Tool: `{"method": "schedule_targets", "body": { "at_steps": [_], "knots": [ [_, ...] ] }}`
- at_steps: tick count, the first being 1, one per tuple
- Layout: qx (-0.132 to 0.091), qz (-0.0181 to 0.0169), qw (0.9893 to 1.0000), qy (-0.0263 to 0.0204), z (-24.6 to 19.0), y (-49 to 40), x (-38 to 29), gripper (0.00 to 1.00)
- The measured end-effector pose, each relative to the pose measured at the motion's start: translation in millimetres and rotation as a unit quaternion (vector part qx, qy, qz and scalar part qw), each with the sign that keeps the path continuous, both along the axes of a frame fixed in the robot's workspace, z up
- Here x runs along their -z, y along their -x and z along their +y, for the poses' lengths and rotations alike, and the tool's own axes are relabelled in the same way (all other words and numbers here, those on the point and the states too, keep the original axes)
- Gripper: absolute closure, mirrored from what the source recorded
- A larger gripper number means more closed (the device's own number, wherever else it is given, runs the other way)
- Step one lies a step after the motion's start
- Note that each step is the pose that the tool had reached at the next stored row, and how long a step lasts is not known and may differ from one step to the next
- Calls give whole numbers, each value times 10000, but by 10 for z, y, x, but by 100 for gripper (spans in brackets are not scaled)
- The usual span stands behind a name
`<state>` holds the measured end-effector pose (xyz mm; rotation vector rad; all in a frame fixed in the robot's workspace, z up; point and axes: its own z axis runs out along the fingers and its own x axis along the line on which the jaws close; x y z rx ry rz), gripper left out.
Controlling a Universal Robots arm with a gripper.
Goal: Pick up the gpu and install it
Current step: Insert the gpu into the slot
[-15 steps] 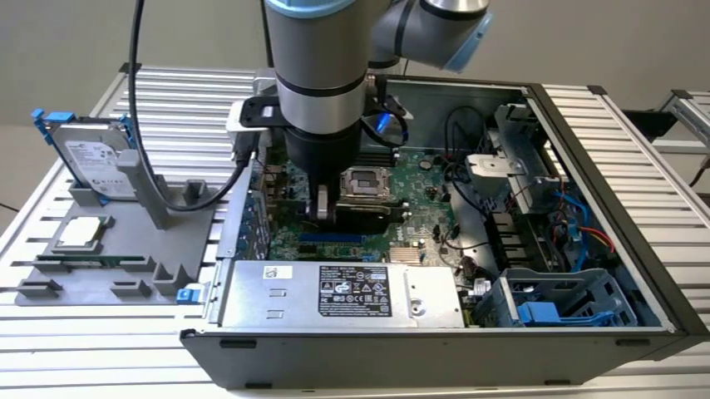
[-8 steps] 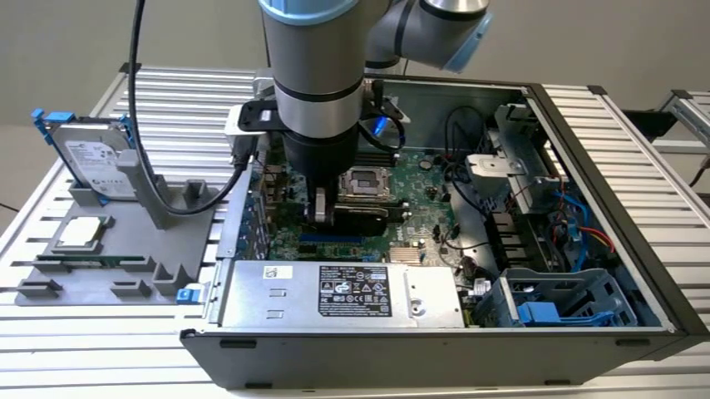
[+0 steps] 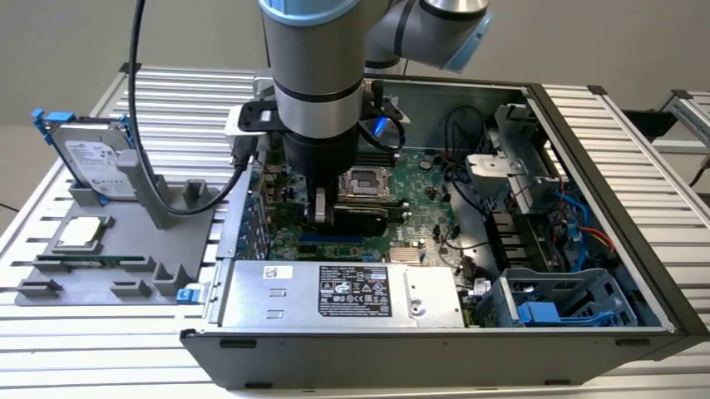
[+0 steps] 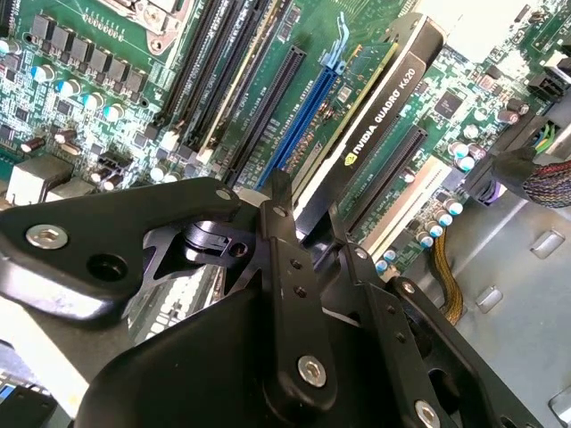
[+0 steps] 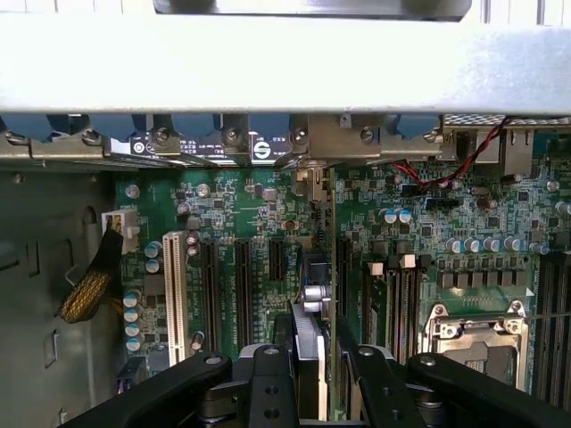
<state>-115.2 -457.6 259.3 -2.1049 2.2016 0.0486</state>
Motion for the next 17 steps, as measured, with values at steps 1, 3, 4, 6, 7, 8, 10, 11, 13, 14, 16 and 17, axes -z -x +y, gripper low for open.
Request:
{"method": "schedule_targets", "body": {
  "at_steps": [1, 3, 4, 6, 7, 8, 10, 11, 13, 14, 16, 17],
  "knots": [
    [0, 0, 10000, 0, 0, 0, 1, 100],
    [0, -1, 10000, -1, 0, 0, 5, 100],
    [0, -1, 10000, -1, 0, 0, 8, 100],
    [0, 0, 10000, -3, 0, 0, 14, 100],
    [0, 0, 10000, -4, 0, 0, 15, 100],
    [0, 0, 10000, -4, 1, 0, 16, 100],
    [0, -1, 10000, -8, 4, -1, 25, 100],
    [0, -1, 10000, -8, 5, 0, 30, 100],
    [0, 0, 10000, -8, 8, 1, 37, 100],
    [0, 0, 10000, -9, 10, 2, 39, 100],
    [1, 0, 10000, -10, 12, 6, 44, 100],
    [0, -1, 10000, -10, 13, 9, 46, 100]
  ]
}}
